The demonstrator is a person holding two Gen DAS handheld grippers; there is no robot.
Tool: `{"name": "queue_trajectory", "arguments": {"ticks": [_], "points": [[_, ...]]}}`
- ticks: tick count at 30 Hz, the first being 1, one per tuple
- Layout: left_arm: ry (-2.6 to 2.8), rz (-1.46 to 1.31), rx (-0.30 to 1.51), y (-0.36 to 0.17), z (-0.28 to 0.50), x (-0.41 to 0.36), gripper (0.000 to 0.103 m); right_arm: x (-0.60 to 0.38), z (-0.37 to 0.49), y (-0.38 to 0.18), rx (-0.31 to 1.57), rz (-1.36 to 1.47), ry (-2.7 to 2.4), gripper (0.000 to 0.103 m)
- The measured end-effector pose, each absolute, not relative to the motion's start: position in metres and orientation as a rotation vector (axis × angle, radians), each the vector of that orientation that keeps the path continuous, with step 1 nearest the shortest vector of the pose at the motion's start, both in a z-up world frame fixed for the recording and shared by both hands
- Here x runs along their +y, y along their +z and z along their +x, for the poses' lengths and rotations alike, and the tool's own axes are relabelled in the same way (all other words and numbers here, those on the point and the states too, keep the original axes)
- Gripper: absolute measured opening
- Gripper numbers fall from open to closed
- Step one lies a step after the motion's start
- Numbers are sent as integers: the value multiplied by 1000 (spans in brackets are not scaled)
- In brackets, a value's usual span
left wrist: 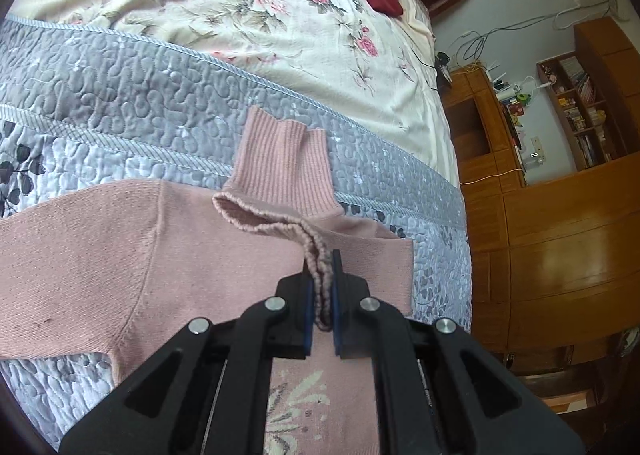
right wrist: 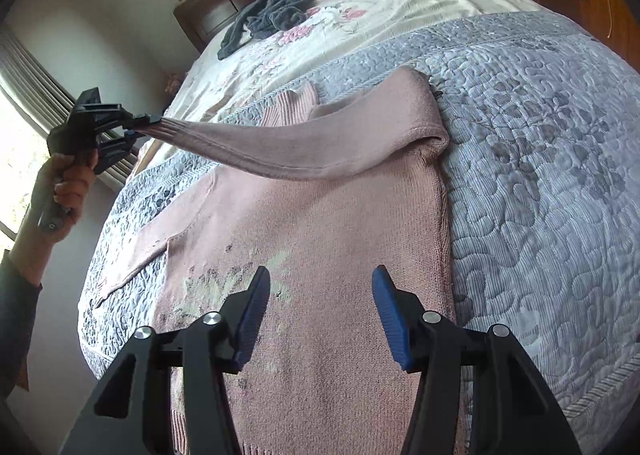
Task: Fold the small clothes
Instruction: 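Lay the sleeve across the sweater body with the left tool and open it, then grasp the other sleeve cuff with the left tool and lift it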
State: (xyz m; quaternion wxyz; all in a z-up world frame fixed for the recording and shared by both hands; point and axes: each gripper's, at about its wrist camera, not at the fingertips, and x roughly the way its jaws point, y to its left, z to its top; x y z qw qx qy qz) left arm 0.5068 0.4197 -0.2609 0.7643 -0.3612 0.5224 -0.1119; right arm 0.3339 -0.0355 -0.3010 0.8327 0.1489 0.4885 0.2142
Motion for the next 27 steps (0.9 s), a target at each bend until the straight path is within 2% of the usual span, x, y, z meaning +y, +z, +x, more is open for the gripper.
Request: {"name": "queue_trajectory", "arguments": {"ticks": [15, 20, 21, 23, 24, 27], "points": [[-124, -907, 1237, -362, 472, 490, 5, -27, 335, -312, 1063, 309, 450, 54], [-66, -847, 1320, -397, 471, 493, 7, -27, 337, -312, 1064, 302, 445, 54], [1, -791, 1355, -402, 470, 493, 12, -26, 337, -312, 1067, 303, 444, 54], [136, -704, 1380, -399, 464, 494, 12, -26, 338, -310, 1067, 304, 448, 54], [147, -692, 1338, -388, 460, 493, 13, -26, 338, -308, 1062, 301, 452, 54], [62, -736, 1161, -349, 449, 483, 37, -24, 337, -308, 1057, 307, 463, 54]]}}
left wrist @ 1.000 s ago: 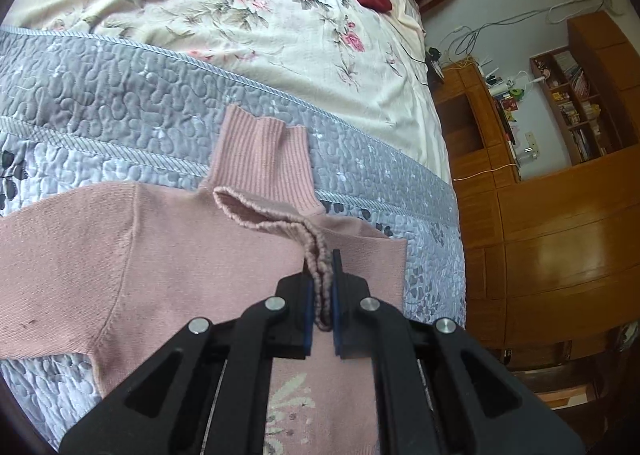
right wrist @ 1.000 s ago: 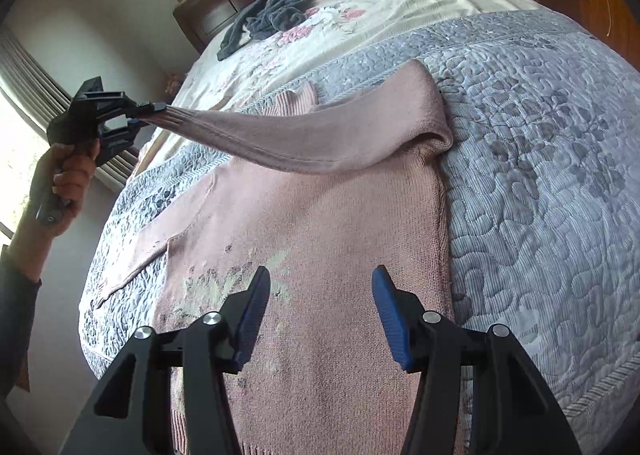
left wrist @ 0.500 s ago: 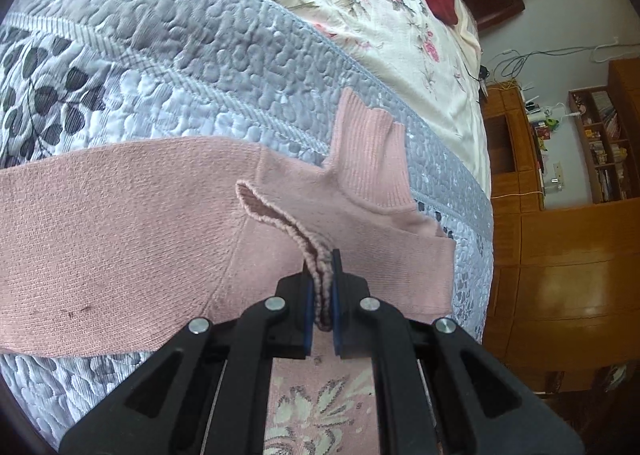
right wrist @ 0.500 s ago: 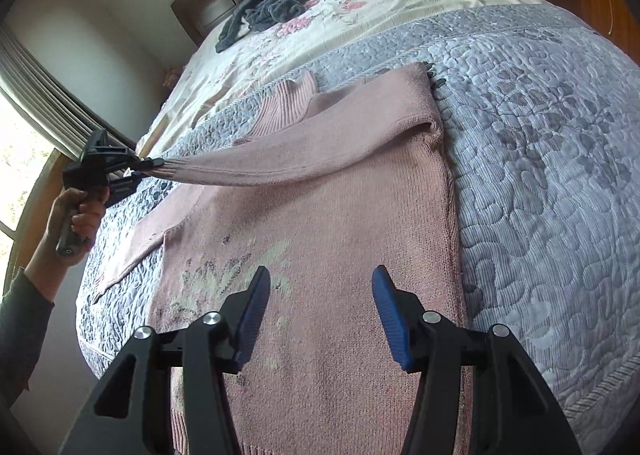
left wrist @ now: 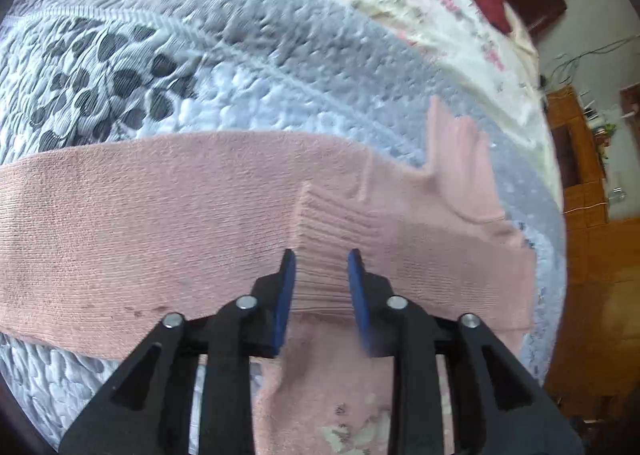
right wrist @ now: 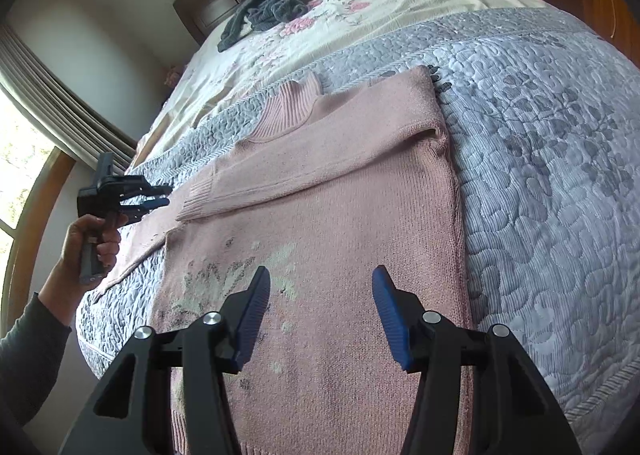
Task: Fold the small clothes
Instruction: 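Grasp the other sleeve cuff with the left tool and lift it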
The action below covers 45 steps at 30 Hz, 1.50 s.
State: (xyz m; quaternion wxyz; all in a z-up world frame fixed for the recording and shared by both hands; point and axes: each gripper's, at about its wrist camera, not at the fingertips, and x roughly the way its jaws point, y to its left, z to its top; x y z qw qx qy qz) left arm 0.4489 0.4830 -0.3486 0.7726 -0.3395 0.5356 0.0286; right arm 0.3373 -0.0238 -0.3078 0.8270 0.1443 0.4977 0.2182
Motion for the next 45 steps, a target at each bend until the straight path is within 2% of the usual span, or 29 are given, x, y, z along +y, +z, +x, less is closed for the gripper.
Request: {"name": "queue_trajectory", "arguments": {"ticks": [1, 3, 8, 10, 12, 14, 18, 24, 25, 29, 35, 39, 44, 45], "points": [[1, -778, 1121, -343, 449, 478, 40, -22, 337, -309, 1059, 309, 467, 54], [-115, -860, 1122, -350, 457, 465, 41, -18, 336, -312, 1068, 313, 474, 54], [6, -816, 1271, -402, 475, 447, 40, -9, 330, -310, 1081, 321, 491, 54], [18, -873, 1272, -418, 471, 453, 28, -9, 327, -309, 1087, 313, 491, 54], [18, -937, 1250, -419, 463, 462, 24, -10, 324, -305, 1089, 301, 488, 54], [26, -952, 1230, -411, 451, 470, 28, -12, 321, -298, 1082, 288, 484, 54], [43, -950, 1159, -376, 412, 496, 44, -15, 313, -282, 1063, 288, 478, 55], [144, -1017, 975, -322, 307, 571, 68, -1, 296, -260, 1038, 263, 507, 59], [176, -1033, 942, -317, 287, 586, 69, 5, 292, -259, 1039, 255, 516, 59], [352, -1113, 813, -312, 204, 659, 72, 26, 278, -252, 1034, 217, 546, 60], [645, -1280, 610, -331, 106, 753, 72, 61, 270, -250, 1056, 189, 601, 60], [696, -1347, 611, -353, 89, 783, 72, 85, 270, -250, 1066, 178, 628, 60], [707, -1317, 659, -367, 104, 799, 73, 106, 268, -249, 1075, 172, 661, 60], [714, -1311, 658, -366, 107, 800, 67, 108, 268, -248, 1074, 171, 666, 60]]}}
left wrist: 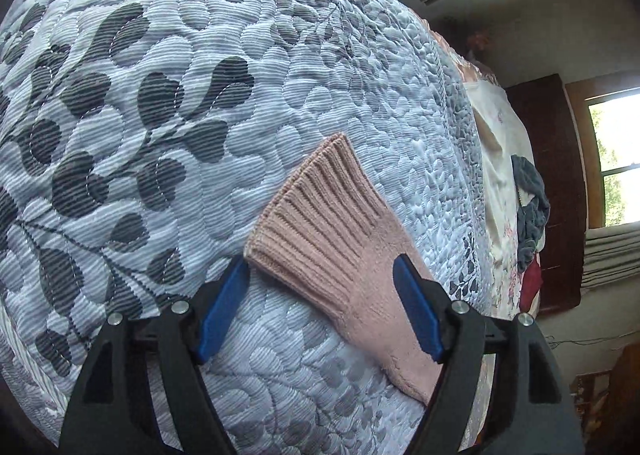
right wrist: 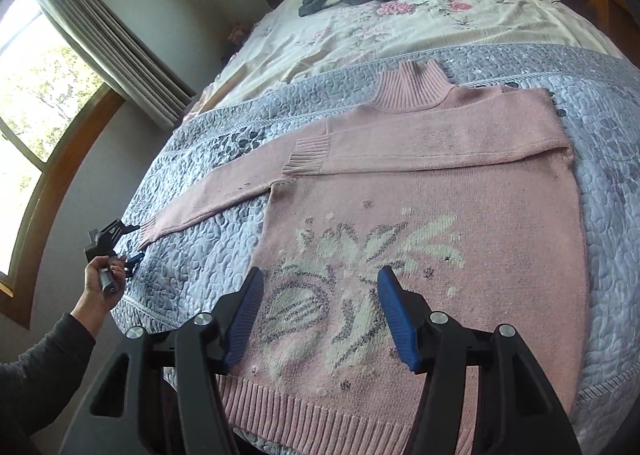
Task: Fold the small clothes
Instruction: 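Grasp the other sleeve cuff with the left tool and lift it, then carry the sleeve over the body with the left tool while the right tool takes the cuff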
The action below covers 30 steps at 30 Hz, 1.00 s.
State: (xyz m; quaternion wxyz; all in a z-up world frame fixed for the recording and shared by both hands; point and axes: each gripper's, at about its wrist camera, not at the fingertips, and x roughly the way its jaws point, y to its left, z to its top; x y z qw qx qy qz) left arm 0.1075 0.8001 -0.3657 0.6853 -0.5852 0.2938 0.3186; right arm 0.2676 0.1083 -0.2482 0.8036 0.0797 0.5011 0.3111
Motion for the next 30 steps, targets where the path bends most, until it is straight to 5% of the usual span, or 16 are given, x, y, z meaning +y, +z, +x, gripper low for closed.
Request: {"name": "queue_trajectory", "arguments": {"ticks": [1, 2, 3, 10, 17, 20, 27, 30], "points": [[723, -1297, 676, -366, 109, 802, 56, 110, 267, -247, 1073, 171, 669, 60], [724, -1285, 714, -367, 115, 805, 18, 110, 266, -247, 1073, 173, 671, 60], [722, -1288, 747, -371, 115, 807, 6, 110, 265, -246, 1075, 176, 673, 60], [657, -1147, 687, -308, 143, 782, 5, 96, 265, -238, 1064, 178, 654, 60], [378, -852, 667, -202, 239, 675, 5, 74, 278, -237, 1092, 213, 644, 60], [256, -733, 695, -180, 290, 612, 5, 61, 287, -239, 1101, 255, 631, 71], [29, -523, 833, -209, 399, 461, 5, 38, 314, -248, 1141, 349, 630, 71], [-43, -473, 913, -249, 432, 410, 5, 33, 332, -263, 1202, 392, 638, 80]]}}
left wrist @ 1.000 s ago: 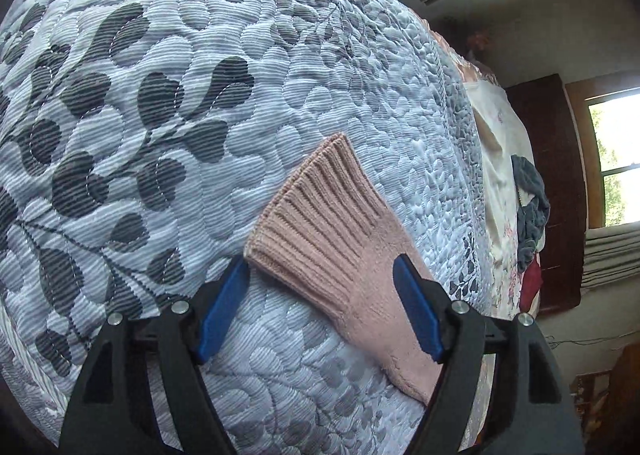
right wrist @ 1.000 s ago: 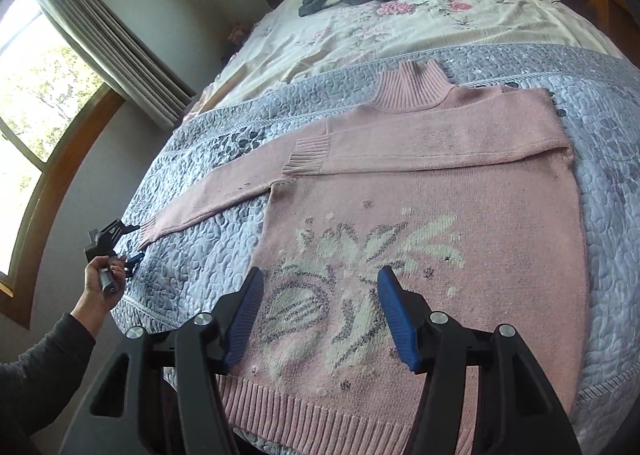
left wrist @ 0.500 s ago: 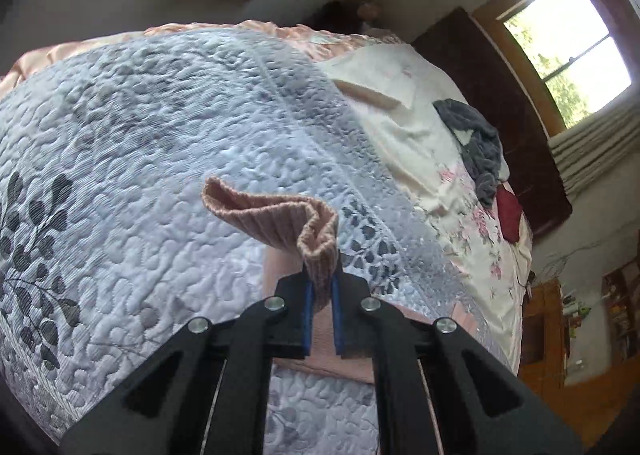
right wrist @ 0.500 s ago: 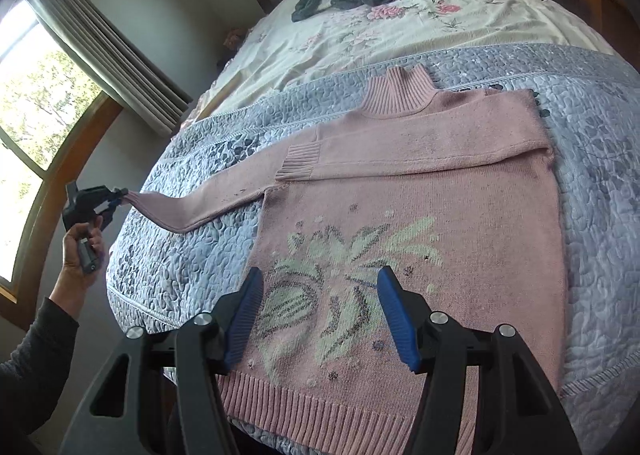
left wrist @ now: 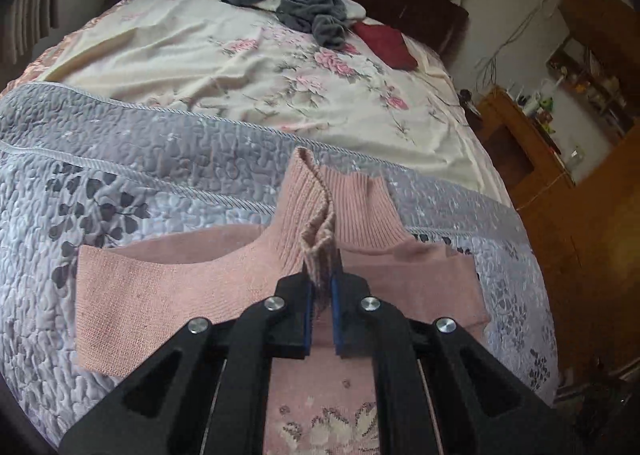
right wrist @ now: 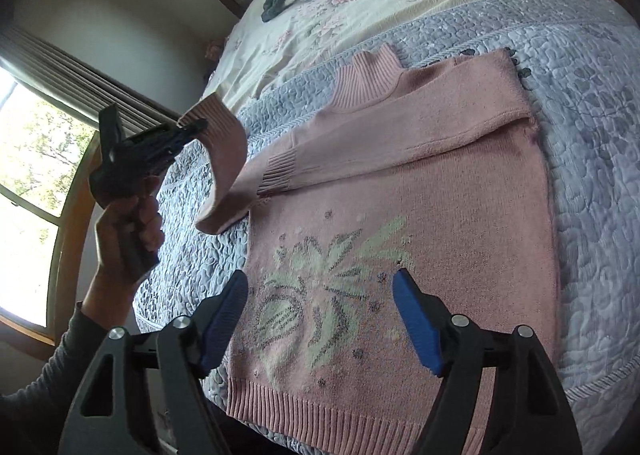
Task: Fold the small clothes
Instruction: 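Carry the sleeve over the body with the left tool while the right tool takes the cuff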
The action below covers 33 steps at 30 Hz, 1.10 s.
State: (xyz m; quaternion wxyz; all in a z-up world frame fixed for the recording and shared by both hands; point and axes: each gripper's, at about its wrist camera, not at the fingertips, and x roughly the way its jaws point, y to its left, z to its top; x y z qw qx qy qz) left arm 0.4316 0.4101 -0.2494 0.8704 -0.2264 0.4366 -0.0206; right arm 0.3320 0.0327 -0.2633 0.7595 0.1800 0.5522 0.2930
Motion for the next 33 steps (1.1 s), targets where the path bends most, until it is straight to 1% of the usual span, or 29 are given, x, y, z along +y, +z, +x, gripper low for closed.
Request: {"name": "queue_trajectory", "arguments": {"ticks": [2, 7, 8, 9, 10, 11, 12, 13, 14, 15, 16, 18, 19, 21, 26, 28, 29, 30, 31, 32, 33], "points": [[-76, -457, 979, -282, 449, 382, 5, 29, 346, -275, 1235, 417, 630, 82], [-115, -398, 1107, -355, 473, 337, 5, 23, 395, -301, 1295, 522, 639, 83], [-125, -390, 1131, -368, 475, 332, 6, 23, 407, -306, 1313, 561, 654, 83], [-128, -380, 1147, -375, 475, 327, 9, 25, 420, -312, 1332, 595, 667, 83], [-128, -370, 1147, -379, 473, 325, 15, 28, 433, -318, 1347, 629, 681, 83], [-134, -372, 1134, -379, 468, 326, 19, 34, 448, -324, 1362, 662, 701, 83], [-141, -386, 1115, -376, 462, 329, 34, 40, 461, -331, 1378, 692, 720, 82], [-137, -407, 1092, -372, 454, 333, 52, 48, 475, -339, 1394, 719, 733, 80], [-131, -441, 1062, -367, 443, 341, 58, 58, 488, -348, 1410, 734, 748, 78], [-131, -485, 1036, -361, 432, 348, 61, 70, 500, -357, 1428, 741, 763, 74], [-134, -526, 1023, -357, 420, 354, 61, 81, 512, -368, 1452, 742, 774, 69], [-137, -578, 1006, -352, 394, 362, 61, 105, 530, -392, 1505, 723, 756, 63], [-136, -602, 991, -349, 378, 367, 64, 116, 536, -402, 1528, 700, 743, 62], [-130, -663, 971, -346, 348, 375, 69, 135, 543, -420, 1571, 648, 733, 56], [-124, -776, 959, -348, 281, 388, 69, 161, 548, -431, 1584, 581, 740, 53], [-118, -846, 958, -354, 262, 395, 69, 166, 551, -433, 1590, 566, 727, 50], [-117, -885, 959, -357, 255, 398, 69, 168, 551, -433, 1593, 554, 721, 43], [-113, -912, 959, -359, 248, 400, 69, 170, 551, -432, 1601, 544, 717, 33], [-99, -926, 958, -360, 242, 403, 69, 172, 552, -431, 1609, 535, 716, 26], [-86, -936, 957, -361, 237, 406, 69, 174, 552, -427, 1608, 516, 716, 11], [-80, -952, 956, -361, 233, 409, 69, 177, 551, -420, 1596, 501, 717, 9]]}}
